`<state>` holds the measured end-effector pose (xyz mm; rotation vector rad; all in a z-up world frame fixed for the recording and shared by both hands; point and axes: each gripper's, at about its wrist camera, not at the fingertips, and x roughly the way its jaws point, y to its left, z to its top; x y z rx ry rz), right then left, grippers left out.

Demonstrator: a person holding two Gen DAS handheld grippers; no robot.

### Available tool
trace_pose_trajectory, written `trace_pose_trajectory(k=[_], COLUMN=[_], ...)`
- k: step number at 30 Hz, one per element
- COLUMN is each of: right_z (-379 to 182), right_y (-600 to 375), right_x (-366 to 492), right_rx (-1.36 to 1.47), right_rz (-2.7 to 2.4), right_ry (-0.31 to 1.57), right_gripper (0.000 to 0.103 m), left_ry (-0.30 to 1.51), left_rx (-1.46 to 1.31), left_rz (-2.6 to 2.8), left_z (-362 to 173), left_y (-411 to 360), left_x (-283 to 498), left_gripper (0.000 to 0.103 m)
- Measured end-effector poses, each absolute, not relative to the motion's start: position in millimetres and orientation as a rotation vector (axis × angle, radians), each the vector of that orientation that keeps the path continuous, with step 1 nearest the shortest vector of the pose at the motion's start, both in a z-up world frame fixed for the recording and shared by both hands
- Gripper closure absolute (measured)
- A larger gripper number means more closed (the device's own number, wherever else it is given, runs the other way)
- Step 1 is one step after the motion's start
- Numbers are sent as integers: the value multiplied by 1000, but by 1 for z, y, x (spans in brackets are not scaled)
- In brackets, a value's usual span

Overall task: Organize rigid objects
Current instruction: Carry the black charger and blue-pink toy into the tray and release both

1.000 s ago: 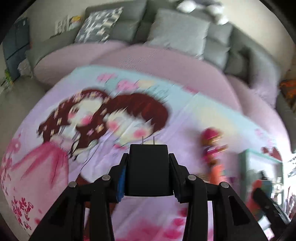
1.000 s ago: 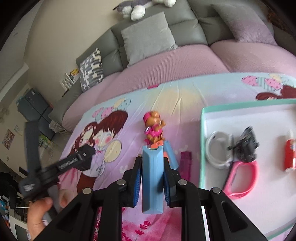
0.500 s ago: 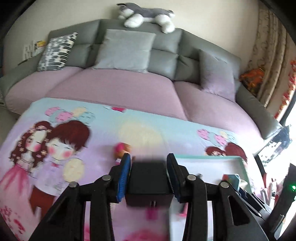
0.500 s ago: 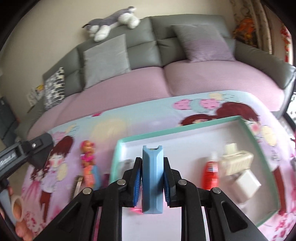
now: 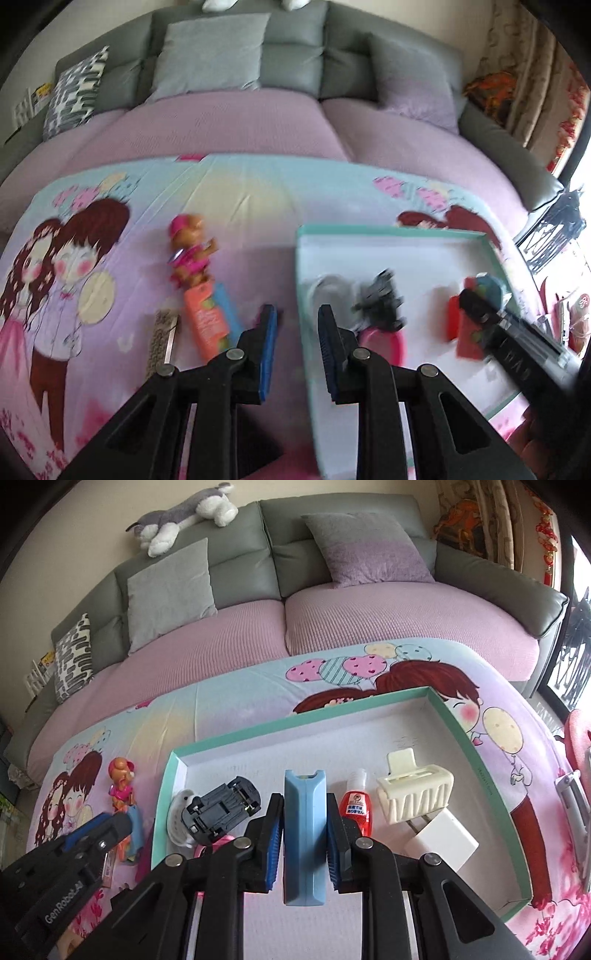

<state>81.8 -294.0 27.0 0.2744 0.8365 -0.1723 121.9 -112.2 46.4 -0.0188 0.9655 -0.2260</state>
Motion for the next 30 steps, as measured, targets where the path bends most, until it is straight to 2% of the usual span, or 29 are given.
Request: trace_pose_trajectory(k=[3, 5, 7, 8, 9, 13, 21, 24, 26, 27, 30], right_z=[28, 28, 28, 28, 28, 27, 19, 18, 16, 15, 13], right_y=[-291, -287, -284, -282, -281, -279, -296, -297, -296, -296, -293], right_x=[81, 79, 76, 73, 72, 61, 52, 53, 55, 56, 57], right_rx=[278, 277, 271, 267, 264, 257, 293, 302, 307, 308, 306], right_rz=[-162, -156, -148, -146, -144, -133, -153, -147, -137, -132, -115], right_ry=[831, 835, 841, 844, 845, 850, 864, 866, 872, 874, 882], right_gripper=[81, 81, 81, 81, 81, 81, 81, 81, 81, 81, 81], left_ry=[1006, 1042, 1069, 1079, 1089, 1144, 1206, 1177, 1171, 1177, 1166], left_rx=[-50, -74, -80, -86, -96, -151, -46, -3, 18, 26, 64], left_rz=[-186, -165, -131, -112, -100, -93, -86, -58, -65, -73, -73], left_z=[40, 32, 26, 24, 22, 14, -9, -5, -4, -4, -4], left_y=[-93, -79, -68, -63, -58, -51, -76, -76, -77, -80, -86], left_x=[117, 108, 101, 98, 94, 89, 88, 84, 81, 82, 78], left_gripper=[79, 75, 47, 42, 38, 36, 36, 36, 50, 60, 61])
